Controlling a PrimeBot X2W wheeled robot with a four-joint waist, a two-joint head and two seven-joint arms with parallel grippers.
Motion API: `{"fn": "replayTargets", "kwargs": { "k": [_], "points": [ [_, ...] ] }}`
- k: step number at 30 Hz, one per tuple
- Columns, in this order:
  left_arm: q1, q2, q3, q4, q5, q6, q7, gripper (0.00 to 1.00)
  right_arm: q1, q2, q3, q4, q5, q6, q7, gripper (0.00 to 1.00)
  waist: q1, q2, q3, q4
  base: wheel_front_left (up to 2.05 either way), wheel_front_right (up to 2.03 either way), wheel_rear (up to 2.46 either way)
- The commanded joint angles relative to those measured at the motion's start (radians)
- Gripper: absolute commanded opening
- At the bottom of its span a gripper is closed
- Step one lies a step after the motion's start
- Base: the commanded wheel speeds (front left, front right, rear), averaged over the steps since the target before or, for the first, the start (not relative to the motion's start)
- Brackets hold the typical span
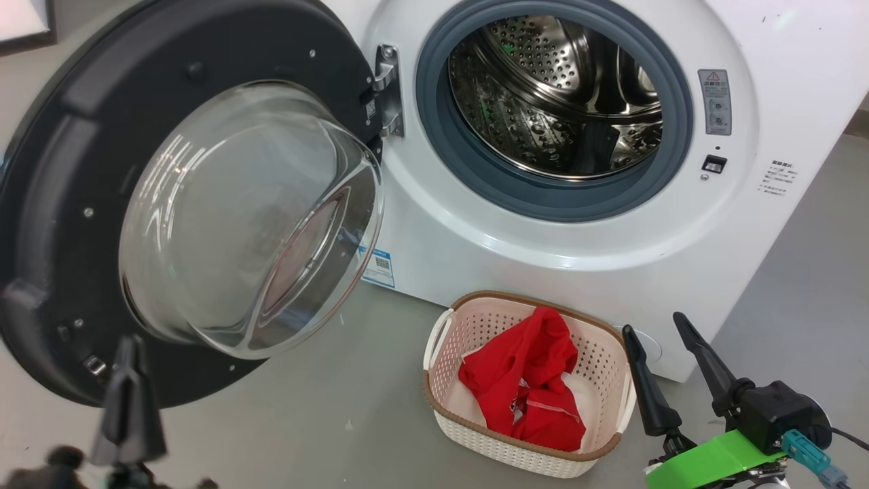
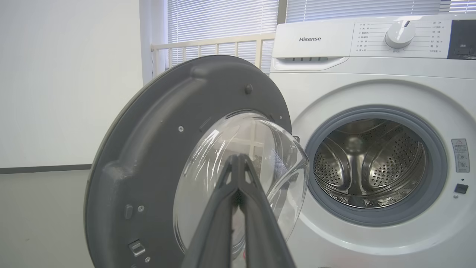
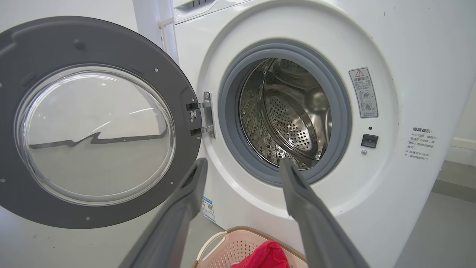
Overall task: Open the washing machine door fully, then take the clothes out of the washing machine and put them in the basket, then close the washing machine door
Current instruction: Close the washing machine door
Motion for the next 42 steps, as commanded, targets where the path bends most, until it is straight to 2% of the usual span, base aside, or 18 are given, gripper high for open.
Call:
{"fn": "replayTargets", "kwargs": {
  "k": [1, 9, 15, 22, 31, 38, 42],
  "points": [
    [-0.070, 0.022, 0.053, -0.037, -0.014, 0.005, -0.008, 0.00, -0.009, -0.010, 0.023, -0.020, -0.006, 0.006, -0.006, 1.00, 0.0000, 0.0000, -0.002, -0.004, 0.00, 0.00, 0.00],
    [-0.202, 0.049, 0.157, -0.029, -0.140, -0.015, -0.010, 0.00, -0.005, -0.010, 0.018, -0.017, -0.013, 0.006, -0.006, 1.00, 0.0000, 0.0000, -0.006, -0.015, 0.00, 0.00, 0.00],
    [-0.339, 0.079, 0.255, 0.053, -0.297, -0.043, 0.024, 0.00, -0.002, -0.010, 0.013, -0.015, -0.014, 0.006, -0.006, 1.00, 0.0000, 0.0000, -0.007, -0.024, 0.00, 0.00, 0.00],
    [-0.530, 0.142, 0.341, 0.276, -0.458, -0.078, 0.088, 0.00, 0.001, -0.010, 0.009, -0.012, -0.014, 0.006, -0.006, 1.00, 0.0000, 0.0000, -0.007, -0.030, 0.00, 0.00, 0.00],
    [-0.741, 0.211, 0.426, 0.625, -0.624, -0.046, 0.237, 0.00, 0.000, -0.010, 0.014, -0.006, -0.015, 0.006, -0.006, 1.00, 0.0000, 0.0000, -0.014, -0.049, 0.00, 0.00, 0.00],
    [-0.818, 0.296, 0.440, 0.839, -0.682, -0.041, 0.379, 0.00, 0.007, -0.010, 0.016, -0.006, -0.017, 0.006, -0.006, 1.00, 0.0000, 0.0000, -0.021, -0.066, 0.00, 0.00, 0.00],
    [-0.857, 0.325, 0.428, 0.927, -0.716, -0.061, 0.488, 0.00, 0.008, -0.010, 0.014, -0.008, -0.019, 0.006, -0.005, 1.00, 0.0000, 0.0000, -0.021, -0.070, 0.00, 0.00, 0.00]
  ]
}}
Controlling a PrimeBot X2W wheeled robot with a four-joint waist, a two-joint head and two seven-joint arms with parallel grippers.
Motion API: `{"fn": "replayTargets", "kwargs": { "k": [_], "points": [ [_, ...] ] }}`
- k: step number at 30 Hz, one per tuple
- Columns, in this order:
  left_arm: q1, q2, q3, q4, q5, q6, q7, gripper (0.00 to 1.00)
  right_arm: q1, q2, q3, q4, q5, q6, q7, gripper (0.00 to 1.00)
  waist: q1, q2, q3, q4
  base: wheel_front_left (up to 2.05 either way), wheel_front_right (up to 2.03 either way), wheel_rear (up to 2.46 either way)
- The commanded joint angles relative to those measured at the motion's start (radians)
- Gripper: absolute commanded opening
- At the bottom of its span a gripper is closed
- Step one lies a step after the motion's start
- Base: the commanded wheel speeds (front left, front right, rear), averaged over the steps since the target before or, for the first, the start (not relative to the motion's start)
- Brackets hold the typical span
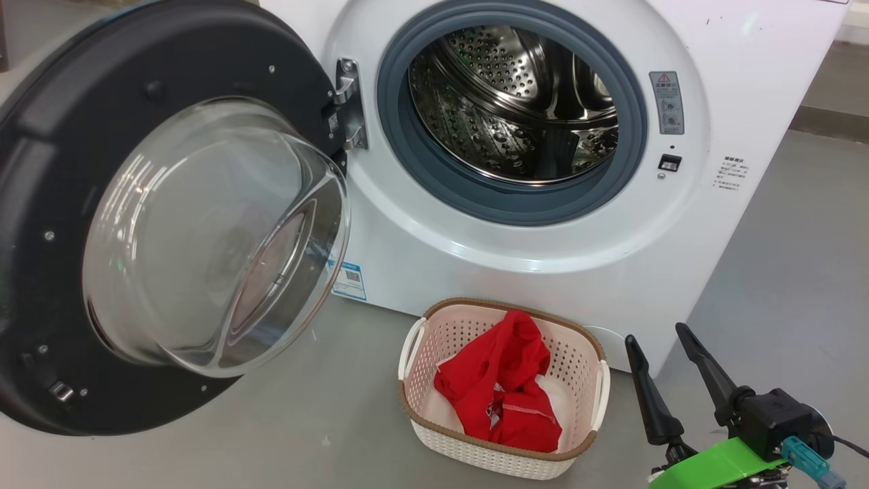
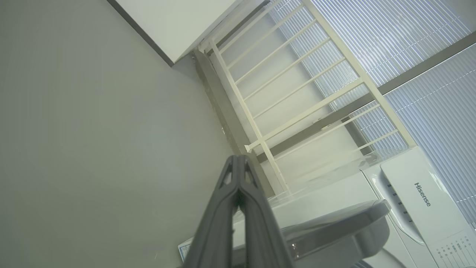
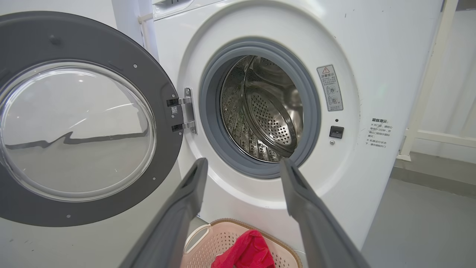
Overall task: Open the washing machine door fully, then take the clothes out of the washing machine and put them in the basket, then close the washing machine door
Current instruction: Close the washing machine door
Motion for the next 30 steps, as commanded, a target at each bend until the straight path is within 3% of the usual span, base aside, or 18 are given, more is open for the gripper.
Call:
{"fn": "replayTargets", "kwargs": {
  "k": [1, 16, 30],
  "points": [
    [-0.047, 0.068, 0.010, 0.008, -0.020, -0.016, 0.042, 0.00, -0.009, -0.010, 0.019, -0.025, -0.015, 0.006, -0.004, 1.00, 0.0000, 0.0000, 0.001, -0.001, 0.00, 0.00, 0.00],
    [-0.084, 0.064, -0.018, 0.146, -0.077, -0.091, 0.207, 0.00, -0.009, -0.010, 0.016, -0.028, -0.015, 0.006, -0.003, 1.00, 0.0000, 0.0000, 0.002, -0.012, 0.00, 0.00, 0.00],
    [-0.035, -0.016, -0.009, 0.123, -0.144, -0.136, 0.293, 0.00, -0.009, -0.010, 0.013, -0.029, -0.007, 0.006, -0.005, 1.00, 0.0000, 0.0000, 0.009, 0.000, 0.00, 0.00, 0.00]
  ]
}}
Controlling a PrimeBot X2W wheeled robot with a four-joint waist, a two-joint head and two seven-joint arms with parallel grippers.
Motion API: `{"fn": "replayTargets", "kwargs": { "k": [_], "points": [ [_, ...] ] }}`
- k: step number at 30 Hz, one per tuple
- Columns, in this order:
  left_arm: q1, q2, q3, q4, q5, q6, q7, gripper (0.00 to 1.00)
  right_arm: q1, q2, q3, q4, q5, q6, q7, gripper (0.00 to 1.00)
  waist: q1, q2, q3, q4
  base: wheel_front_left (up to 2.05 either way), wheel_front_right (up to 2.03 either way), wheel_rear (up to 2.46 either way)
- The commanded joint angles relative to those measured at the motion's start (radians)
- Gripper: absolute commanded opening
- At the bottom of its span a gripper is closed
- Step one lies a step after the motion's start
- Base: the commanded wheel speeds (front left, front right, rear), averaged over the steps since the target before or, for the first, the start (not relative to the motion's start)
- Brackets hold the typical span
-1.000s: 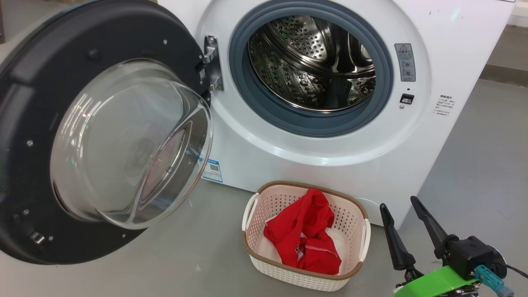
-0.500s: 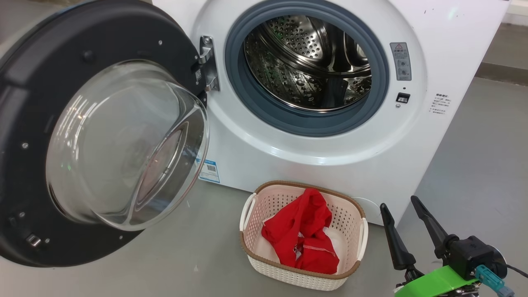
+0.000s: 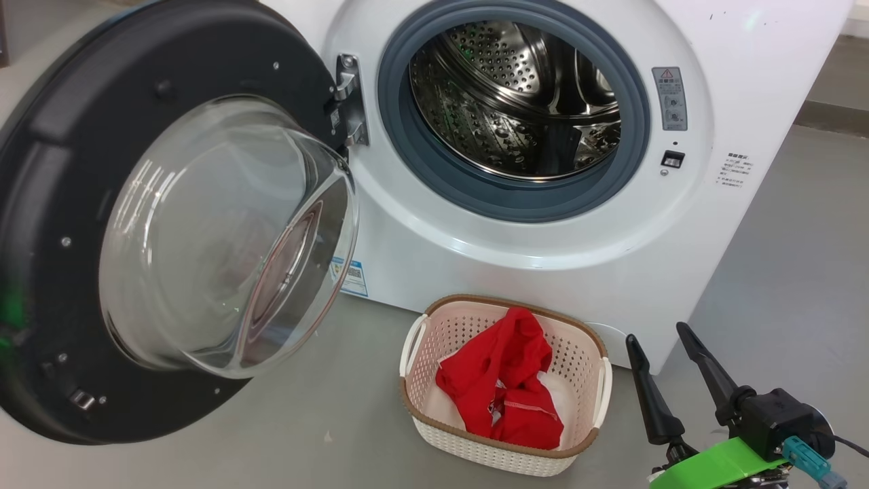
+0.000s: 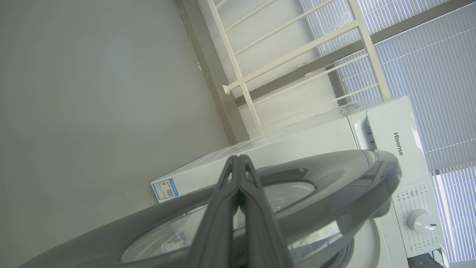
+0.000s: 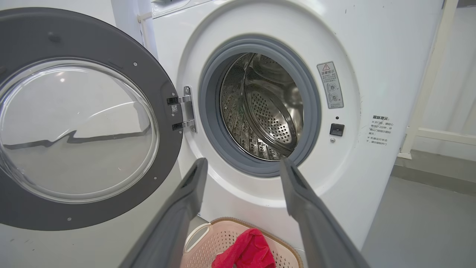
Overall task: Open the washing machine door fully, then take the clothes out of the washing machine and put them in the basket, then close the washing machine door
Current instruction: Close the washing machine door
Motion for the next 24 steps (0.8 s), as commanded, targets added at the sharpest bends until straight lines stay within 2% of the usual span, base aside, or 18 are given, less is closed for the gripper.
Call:
{"fn": "replayTargets", "kwargs": {
  "k": [1, 14, 24],
  "points": [
    [0.013, 0.013, 0.005, -0.033, -0.013, -0.015, 0.022, 0.00, -0.010, -0.010, 0.016, -0.026, -0.004, 0.006, -0.005, 1.00, 0.0000, 0.0000, 0.000, 0.001, 0.00, 0.00, 0.00],
    [0.095, -0.061, 0.016, -0.195, -0.065, 0.001, 0.091, 0.00, -0.012, -0.010, 0.017, -0.022, 0.004, 0.006, -0.006, 1.00, 0.0000, 0.0000, 0.003, 0.011, 0.00, 0.00, 0.00],
    [0.193, -0.145, 0.033, -0.418, -0.115, 0.053, 0.141, 0.00, -0.012, -0.010, 0.017, -0.025, 0.011, 0.006, -0.006, 1.00, 0.0000, 0.0000, 0.005, 0.013, 0.00, 0.00, 0.00]
  ]
}}
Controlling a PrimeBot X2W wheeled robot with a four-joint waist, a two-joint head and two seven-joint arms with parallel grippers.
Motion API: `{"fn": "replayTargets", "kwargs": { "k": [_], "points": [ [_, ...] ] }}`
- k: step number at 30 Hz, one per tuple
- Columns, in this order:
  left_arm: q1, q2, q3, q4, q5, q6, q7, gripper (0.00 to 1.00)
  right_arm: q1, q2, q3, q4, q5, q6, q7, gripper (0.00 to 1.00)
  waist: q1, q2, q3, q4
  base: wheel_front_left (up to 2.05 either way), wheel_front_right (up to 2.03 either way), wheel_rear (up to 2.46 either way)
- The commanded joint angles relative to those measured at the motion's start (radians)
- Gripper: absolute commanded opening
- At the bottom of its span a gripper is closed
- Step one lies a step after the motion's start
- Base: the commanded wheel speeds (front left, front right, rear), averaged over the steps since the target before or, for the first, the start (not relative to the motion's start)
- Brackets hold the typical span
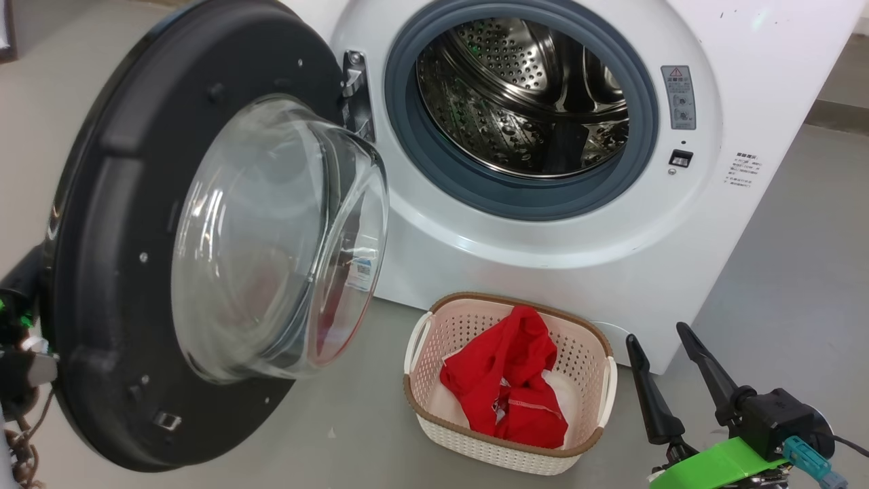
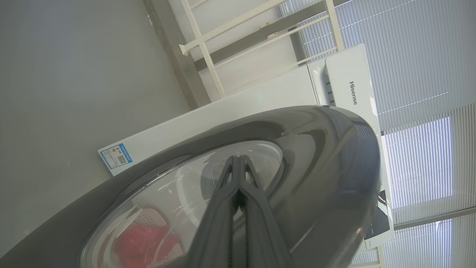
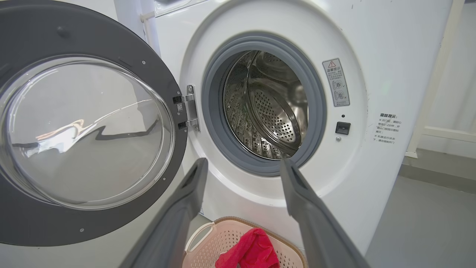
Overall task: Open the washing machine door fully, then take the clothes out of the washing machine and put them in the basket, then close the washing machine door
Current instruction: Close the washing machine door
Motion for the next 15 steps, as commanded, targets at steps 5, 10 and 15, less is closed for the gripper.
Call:
{"fn": "replayTargets", "kwargs": {
  "k": [5, 10, 15],
  "points": [
    [0.045, -0.021, 0.015, -0.137, -0.029, 0.031, 0.040, 0.00, -0.013, -0.010, 0.017, -0.026, 0.008, 0.006, -0.006, 1.00, 0.0000, 0.0000, 0.002, -0.002, 0.00, 0.00, 0.00],
    [0.098, -0.073, 0.013, -0.252, -0.051, 0.069, 0.062, 0.00, -0.014, -0.010, 0.019, -0.026, 0.010, 0.006, -0.006, 1.00, 0.0000, 0.0000, 0.002, -0.007, 0.00, 0.00, 0.00],
    [0.140, -0.107, 0.013, -0.342, -0.080, 0.102, 0.082, 0.00, -0.014, -0.010, 0.020, -0.027, 0.012, 0.006, -0.006, 1.00, 0.0000, 0.0000, 0.003, -0.018, 0.00, 0.00, 0.00]
  ]
}}
